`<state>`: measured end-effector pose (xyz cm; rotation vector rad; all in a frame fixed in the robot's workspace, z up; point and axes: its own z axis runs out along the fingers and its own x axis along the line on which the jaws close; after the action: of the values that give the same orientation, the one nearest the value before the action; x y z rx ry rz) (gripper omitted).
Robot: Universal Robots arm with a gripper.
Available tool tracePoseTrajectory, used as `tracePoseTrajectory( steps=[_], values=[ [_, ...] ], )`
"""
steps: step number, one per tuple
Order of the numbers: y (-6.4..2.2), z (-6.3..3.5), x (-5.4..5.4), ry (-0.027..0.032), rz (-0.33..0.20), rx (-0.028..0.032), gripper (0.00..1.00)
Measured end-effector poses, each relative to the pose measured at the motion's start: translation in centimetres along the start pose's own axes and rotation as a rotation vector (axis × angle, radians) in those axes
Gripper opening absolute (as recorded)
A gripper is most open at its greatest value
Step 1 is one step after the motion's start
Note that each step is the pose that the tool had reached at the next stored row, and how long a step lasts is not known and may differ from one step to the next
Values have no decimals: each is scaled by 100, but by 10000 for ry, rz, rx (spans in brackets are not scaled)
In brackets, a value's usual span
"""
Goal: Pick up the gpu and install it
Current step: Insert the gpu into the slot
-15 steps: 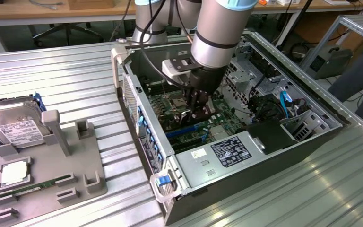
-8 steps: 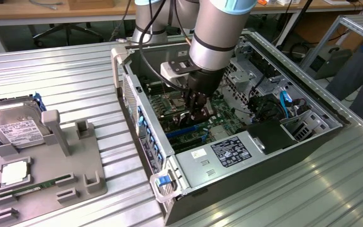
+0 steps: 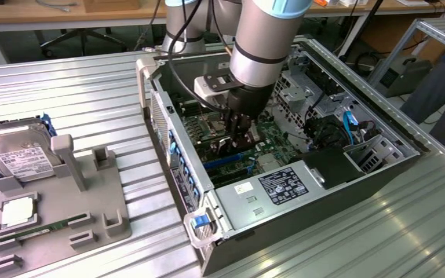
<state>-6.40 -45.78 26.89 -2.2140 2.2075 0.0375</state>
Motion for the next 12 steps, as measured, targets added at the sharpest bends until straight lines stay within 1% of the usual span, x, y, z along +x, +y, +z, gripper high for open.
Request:
tracePoseTrajectory(
  steps=[12],
  values=[
    [10,53,-2,0,0,0,27]
  ],
)
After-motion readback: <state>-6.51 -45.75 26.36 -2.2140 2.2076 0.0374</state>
